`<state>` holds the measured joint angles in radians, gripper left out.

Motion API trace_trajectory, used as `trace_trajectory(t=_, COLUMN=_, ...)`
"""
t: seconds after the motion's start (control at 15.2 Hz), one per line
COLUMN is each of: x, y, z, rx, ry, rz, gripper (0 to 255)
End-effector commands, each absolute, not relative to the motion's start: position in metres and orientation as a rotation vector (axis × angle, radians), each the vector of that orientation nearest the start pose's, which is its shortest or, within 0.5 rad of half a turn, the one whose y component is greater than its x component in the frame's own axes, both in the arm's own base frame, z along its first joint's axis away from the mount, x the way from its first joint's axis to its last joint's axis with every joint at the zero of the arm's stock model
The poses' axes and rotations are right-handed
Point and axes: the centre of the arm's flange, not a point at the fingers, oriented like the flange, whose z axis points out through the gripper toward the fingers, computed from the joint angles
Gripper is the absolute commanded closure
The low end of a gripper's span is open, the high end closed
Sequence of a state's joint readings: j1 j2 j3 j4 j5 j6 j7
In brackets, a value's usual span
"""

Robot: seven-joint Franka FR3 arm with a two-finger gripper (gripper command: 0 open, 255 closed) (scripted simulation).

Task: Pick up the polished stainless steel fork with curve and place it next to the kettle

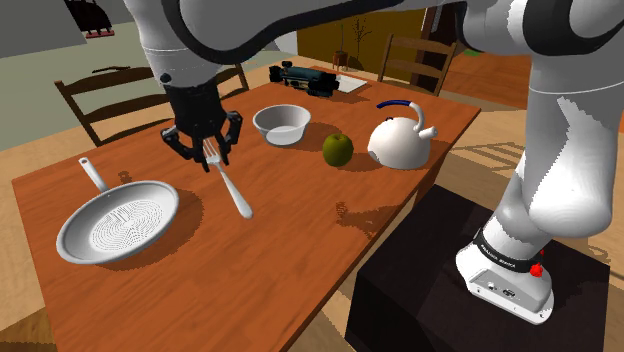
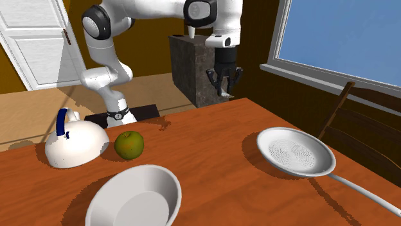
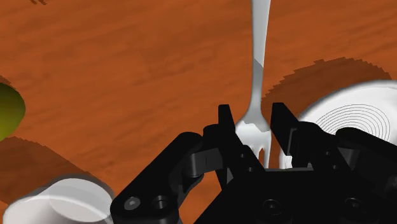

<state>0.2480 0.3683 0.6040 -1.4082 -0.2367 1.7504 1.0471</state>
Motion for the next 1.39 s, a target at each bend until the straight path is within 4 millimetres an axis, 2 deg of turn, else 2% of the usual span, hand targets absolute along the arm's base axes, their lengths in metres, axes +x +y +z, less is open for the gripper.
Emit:
trace_trajectory(t=0.0, x=0.493, y=0.438, z=0.537, rx=-3.113, ry=0.300, rz=-0.070, gripper=255)
trace_trajectory(t=0.59, x=0.493, y=0.438, z=0.582, rx=-3.113, ry=0.300, rz=-0.070, gripper=255)
trace_trajectory(t=1.32, x=0.482, y=0.293, z=0.583, rx=-3.113, ry=0.300, rz=-0.070, gripper=255)
